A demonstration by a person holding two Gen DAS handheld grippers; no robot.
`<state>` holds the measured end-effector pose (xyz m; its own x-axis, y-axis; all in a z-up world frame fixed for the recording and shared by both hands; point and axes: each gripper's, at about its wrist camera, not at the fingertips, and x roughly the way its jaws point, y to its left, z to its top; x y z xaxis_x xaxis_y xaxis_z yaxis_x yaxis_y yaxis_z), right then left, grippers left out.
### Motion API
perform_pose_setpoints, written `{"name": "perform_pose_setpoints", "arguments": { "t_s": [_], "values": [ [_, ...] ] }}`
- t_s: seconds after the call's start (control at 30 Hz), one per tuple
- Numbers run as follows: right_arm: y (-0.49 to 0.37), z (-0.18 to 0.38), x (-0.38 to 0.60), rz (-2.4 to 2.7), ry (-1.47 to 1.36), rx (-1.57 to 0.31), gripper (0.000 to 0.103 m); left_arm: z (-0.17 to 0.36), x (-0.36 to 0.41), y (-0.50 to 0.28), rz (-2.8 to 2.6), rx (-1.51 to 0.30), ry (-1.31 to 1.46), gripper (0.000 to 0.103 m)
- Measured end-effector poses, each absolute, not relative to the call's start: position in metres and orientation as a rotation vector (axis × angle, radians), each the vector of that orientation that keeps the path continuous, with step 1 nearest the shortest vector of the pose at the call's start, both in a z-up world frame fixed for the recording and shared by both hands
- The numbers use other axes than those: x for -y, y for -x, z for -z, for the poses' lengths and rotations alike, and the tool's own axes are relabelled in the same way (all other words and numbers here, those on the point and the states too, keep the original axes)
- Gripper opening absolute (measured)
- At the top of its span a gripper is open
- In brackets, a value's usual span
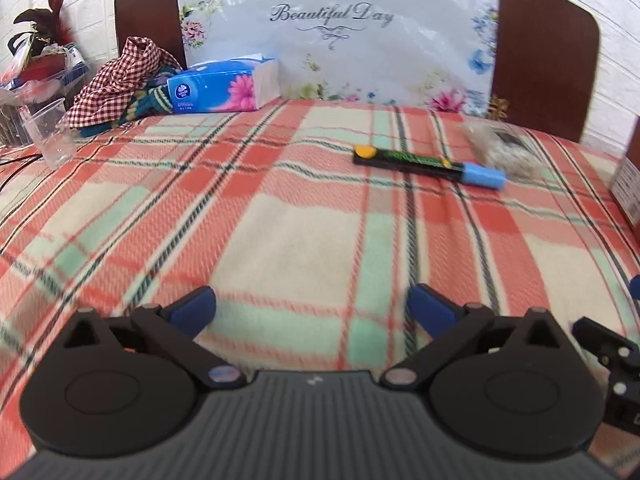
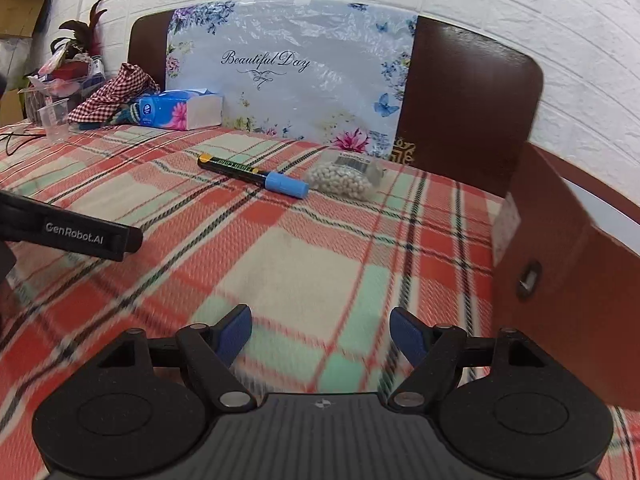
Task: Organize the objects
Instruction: 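Withdraw the left gripper from the box back over the table, then move the right gripper to the black marker and grasp it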
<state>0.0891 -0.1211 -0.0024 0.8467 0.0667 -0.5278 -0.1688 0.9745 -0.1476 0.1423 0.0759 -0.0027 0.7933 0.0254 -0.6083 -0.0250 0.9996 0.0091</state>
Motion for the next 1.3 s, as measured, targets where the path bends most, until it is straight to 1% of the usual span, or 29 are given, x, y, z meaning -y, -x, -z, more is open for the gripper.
{"name": "perform_pose_setpoints", "arguments": {
  "t_s": [0.17,0.43,0.9,0.97,1.0,1.03,1.07,1.1,1.13,1.23,1.3],
  "values": [
    [-0.122,0.004,0.112,-0.137,0.193,-0.541,0.077,0.004,-0.079,-0.158,-0.023,-0.651,0.006,0.103],
    [-0.152,0.004,0.107,-0.160,0.194,-0.531,0.077,0.005,-0.080,-0.163,-0.017,-0.646,0.014,0.103],
    [-0.217,0.003,0.087,-0.202,0.245,-0.499,0.077,0.004,-0.084,-0.177,-0.009,-0.625,0.061,0.103],
    [-0.228,0.003,0.083,-0.236,0.244,-0.499,0.075,0.004,-0.084,-0.178,-0.012,-0.624,0.062,0.103],
    [-0.232,0.004,0.082,-0.254,0.242,-0.501,0.072,0.004,-0.084,-0.178,-0.013,-0.623,0.064,0.103],
    [-0.234,0.004,0.080,-0.277,0.240,-0.501,0.059,0.004,-0.085,-0.178,-0.014,-0.622,0.068,0.103],
    [-0.234,0.004,0.079,-0.306,0.241,-0.502,0.051,0.004,-0.085,-0.178,-0.016,-0.621,0.073,0.103],
    [-0.232,0.004,0.076,-0.327,0.254,-0.498,0.040,0.004,-0.086,-0.179,-0.018,-0.620,0.079,0.103],
    [-0.229,0.005,0.072,-0.344,0.279,-0.487,0.037,0.004,-0.086,-0.179,-0.020,-0.620,0.081,0.103],
    [-0.219,0.008,0.058,-0.316,0.376,-0.448,0.037,0.005,-0.085,-0.180,-0.025,-0.624,0.073,0.103],
    [-0.211,0.006,0.061,-0.305,0.368,-0.454,0.037,0.005,-0.085,-0.181,-0.028,-0.628,0.068,0.103]
  ]
}}
